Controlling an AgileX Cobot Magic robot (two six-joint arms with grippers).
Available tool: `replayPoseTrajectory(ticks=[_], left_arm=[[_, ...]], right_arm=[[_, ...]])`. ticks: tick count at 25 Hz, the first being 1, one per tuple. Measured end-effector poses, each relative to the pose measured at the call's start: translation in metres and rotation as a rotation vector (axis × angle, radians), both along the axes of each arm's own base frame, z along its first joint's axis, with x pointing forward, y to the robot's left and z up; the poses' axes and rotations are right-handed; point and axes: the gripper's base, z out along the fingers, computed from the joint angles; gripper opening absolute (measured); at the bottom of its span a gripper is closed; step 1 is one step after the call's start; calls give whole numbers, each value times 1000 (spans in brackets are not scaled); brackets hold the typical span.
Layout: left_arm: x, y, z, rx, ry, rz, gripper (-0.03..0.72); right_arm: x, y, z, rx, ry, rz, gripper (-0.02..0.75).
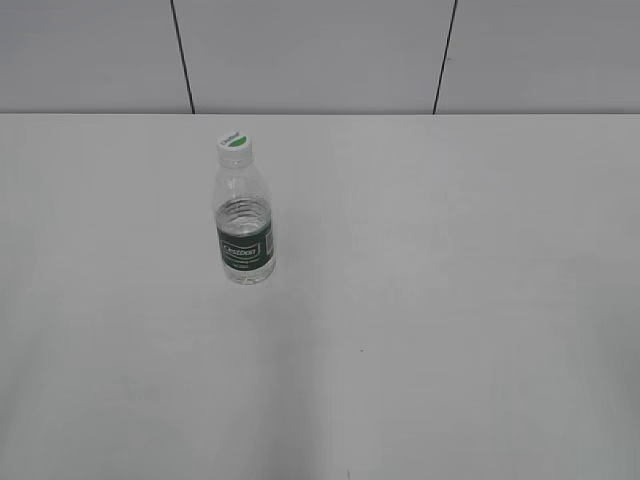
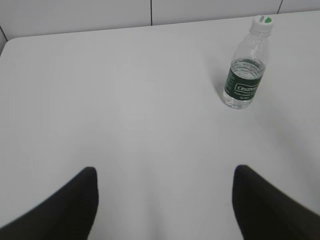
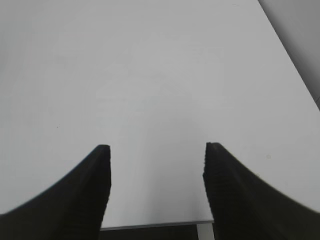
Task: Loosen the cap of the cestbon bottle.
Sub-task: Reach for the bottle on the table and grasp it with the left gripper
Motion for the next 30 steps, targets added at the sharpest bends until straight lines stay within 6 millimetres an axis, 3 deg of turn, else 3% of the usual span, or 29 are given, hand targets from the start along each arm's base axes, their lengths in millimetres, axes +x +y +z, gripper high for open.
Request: replayPoseTrajectory(ticks=[19,23,30], left_arm=[[0,0,0,0,0,0,498],[1,0,1,0,0,0,498],[10,0,52,-22,-253,5,498]], right_arm=[[0,0,0,5,0,3,459],[0,1,8,17,-58,10,459],[20,8,23,103,-122,50,459]])
